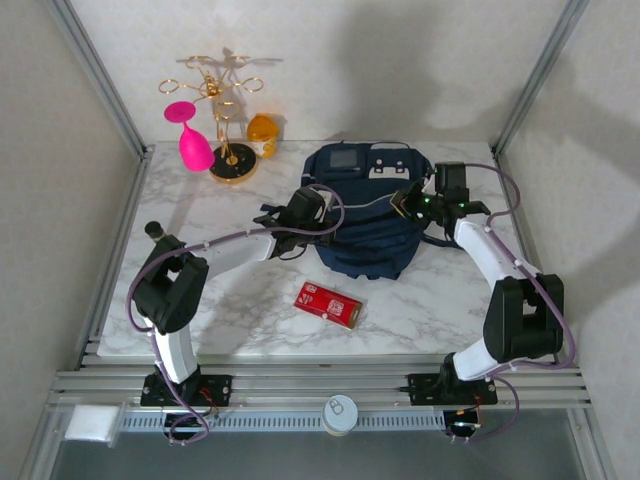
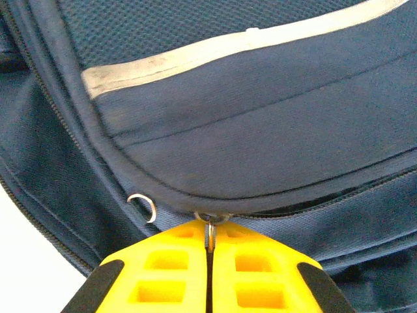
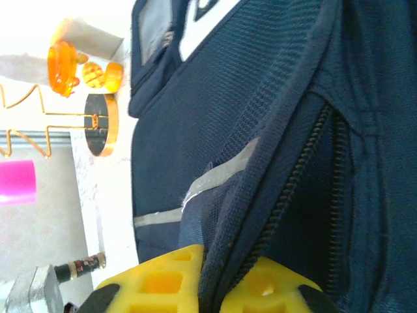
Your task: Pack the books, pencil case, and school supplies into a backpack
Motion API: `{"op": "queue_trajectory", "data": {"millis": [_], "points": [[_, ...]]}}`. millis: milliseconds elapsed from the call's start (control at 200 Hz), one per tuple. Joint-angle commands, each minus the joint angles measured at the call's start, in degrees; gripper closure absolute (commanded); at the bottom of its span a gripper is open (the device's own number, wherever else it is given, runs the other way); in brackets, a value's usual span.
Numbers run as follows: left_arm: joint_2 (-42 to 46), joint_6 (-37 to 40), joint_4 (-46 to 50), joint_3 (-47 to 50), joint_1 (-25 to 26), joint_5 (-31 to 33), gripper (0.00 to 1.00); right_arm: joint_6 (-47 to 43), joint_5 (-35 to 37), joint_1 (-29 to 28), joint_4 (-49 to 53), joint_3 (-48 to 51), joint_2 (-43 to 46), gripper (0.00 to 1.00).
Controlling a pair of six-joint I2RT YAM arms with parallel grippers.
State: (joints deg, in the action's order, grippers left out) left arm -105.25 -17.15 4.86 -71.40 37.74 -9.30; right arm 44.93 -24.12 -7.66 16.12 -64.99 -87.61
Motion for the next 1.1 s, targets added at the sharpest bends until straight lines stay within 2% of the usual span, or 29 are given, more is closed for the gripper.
{"op": "queue_trajectory", "data": {"millis": [0, 75, 145, 200, 240, 305, 536, 671, 801, 941, 1091], "points": [[1.49, 0.31, 2.28, -0.14, -1.64, 6.21, 1.0, -5.97, 0.96, 2.73, 1.04, -4.13, -1.59, 0.96], [0.99, -0.24, 3.53, -0.48, -3.4, 6.46, 1.0, -7.16, -1.31, 2.54, -0.25, -3.47, -1.06, 0.95], [1.96, -0.26, 3.38, 0.04, -3.1, 5.36, 1.0, -8.12, -2.99, 1.29, -0.09, -2.63, -0.18, 0.88], [3.35, -0.89, 3.67, 0.84, -2.27, 5.58, 0.82, -9.9, -2.99, 0.23, 1.99, -2.2, 0.73, 0.78], [4.42, -2.02, 4.53, 1.58, -1.85, 5.47, 0.75, -11.27, -2.64, -0.15, 4.21, -1.74, 1.64, 0.71], [7.17, -4.91, 6.09, 3.99, -1.41, 5.08, 0.65, -13.16, -1.5, -0.34, 7.78, -0.24, 4.31, 0.67], [19.45, -20.04, 10.05, 17.42, 3.66, 4.63, 0.53, -16.2, 3.19, -4.64, 20.14, 10.56, 16.54, 0.45], [21.46, -28.17, 7.69, 23.76, 7.34, 1.52, 0.53, -11.98, 1.28, -10.98, 17.97, 20.3, 22.44, 0.39], [21.13, -31.28, 6.4, 26.48, 9.15, 3.24, 0.56, -7.81, -0.82, -16.73, 12.19, 27.7, 24.16, 0.35], [19.54, -31.47, 4.79, 28.42, 9.11, 4.98, 0.67, -4.99, -2.55, -20.04, 4.68, 33.32, 22.95, 0.31], [18.52, -31.5, -1.87, 32.12, 6.75, 1.75, 0.78, -3.11, -1.84, -23.89, -0.48, 35.08, 19.01, 0.29]]}}
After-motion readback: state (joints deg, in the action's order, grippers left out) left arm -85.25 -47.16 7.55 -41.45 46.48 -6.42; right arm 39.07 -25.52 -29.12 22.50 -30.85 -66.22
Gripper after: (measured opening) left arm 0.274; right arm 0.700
